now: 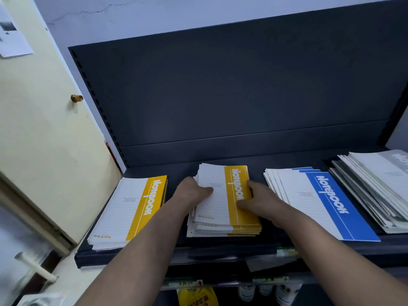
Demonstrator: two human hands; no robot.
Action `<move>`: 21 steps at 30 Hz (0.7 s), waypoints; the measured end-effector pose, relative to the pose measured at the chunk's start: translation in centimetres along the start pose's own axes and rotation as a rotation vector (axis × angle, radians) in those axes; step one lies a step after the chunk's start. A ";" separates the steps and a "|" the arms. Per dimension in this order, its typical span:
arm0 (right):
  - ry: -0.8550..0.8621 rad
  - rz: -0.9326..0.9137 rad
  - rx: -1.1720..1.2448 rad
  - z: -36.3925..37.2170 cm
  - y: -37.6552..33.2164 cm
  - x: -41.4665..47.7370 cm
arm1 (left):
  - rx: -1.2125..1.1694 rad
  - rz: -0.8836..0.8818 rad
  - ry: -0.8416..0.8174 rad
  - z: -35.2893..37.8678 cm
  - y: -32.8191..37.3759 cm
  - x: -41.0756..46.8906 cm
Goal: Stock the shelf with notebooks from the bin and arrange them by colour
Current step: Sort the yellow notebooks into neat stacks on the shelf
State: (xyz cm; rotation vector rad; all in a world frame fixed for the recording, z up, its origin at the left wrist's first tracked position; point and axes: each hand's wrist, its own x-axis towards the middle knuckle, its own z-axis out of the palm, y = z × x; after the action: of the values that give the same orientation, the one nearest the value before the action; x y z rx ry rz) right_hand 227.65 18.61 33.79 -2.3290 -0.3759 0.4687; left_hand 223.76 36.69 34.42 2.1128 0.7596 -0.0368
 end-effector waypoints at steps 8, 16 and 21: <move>0.036 0.011 0.026 0.2 -0.7 -0.2 | 0.024 0.022 -0.017 0.2 -1.0 1.0; 0.037 0.019 -0.004 0.3 -0.7 -0.2 | 0.076 0.068 0.085 0.0 0.3 1.1; 0.057 0.049 0.096 0.4 -0.2 0.3 | -0.215 0.029 -0.055 -0.3 1.2 0.3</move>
State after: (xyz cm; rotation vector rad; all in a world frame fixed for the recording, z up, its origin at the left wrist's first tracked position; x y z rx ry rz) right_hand 227.70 19.15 33.59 -2.2569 -0.2637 0.4342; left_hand 224.55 36.54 35.35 1.9100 0.6689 0.0025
